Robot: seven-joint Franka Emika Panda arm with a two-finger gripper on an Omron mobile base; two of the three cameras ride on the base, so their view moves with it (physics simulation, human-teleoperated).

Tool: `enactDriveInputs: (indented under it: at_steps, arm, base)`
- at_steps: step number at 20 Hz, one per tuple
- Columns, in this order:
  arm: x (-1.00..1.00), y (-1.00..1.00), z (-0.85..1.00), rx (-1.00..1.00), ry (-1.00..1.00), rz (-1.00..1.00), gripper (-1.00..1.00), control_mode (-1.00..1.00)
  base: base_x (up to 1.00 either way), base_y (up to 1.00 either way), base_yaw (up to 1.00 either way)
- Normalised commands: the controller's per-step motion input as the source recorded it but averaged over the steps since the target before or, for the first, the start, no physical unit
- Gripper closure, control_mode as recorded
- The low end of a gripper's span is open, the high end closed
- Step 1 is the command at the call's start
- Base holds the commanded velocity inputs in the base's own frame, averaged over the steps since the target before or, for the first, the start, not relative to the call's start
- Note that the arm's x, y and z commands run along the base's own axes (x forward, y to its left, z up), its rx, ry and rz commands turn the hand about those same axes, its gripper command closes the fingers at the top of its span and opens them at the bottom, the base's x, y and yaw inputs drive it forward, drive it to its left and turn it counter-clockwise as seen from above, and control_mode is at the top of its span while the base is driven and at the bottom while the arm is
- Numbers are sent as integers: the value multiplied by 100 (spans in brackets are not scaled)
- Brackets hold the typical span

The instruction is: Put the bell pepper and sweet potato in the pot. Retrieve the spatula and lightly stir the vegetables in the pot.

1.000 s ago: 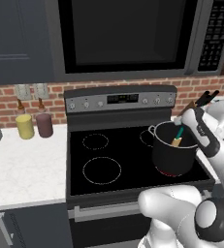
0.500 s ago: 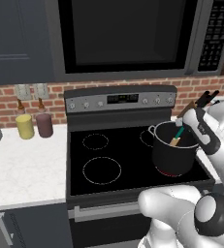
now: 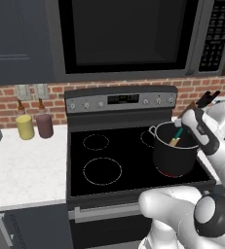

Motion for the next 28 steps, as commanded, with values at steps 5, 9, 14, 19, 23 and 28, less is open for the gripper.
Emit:
enactDriveInputs:
  at_steps: [5, 9, 14, 19, 23, 28]
  arm:
    - [-18, 18, 40, 0, -2, 0, 100, -100]
    - [-45, 0, 75, 0, -2, -1, 100, -100]
    - [-20, -1, 24, 0, 4, -5, 100, -100]
    - [0, -1, -4, 0, 22, -6, 100, -100]
    - [0, 0, -32, 0, 21, -1, 100, -100]
    - [0, 0, -44, 0, 11, 0, 100, -100]
  base:
    - [0, 0, 0]
    - [0, 0, 0]
    - [0, 0, 0]
    - [0, 0, 0]
    - [0, 0, 0]
    - [0, 0, 0]
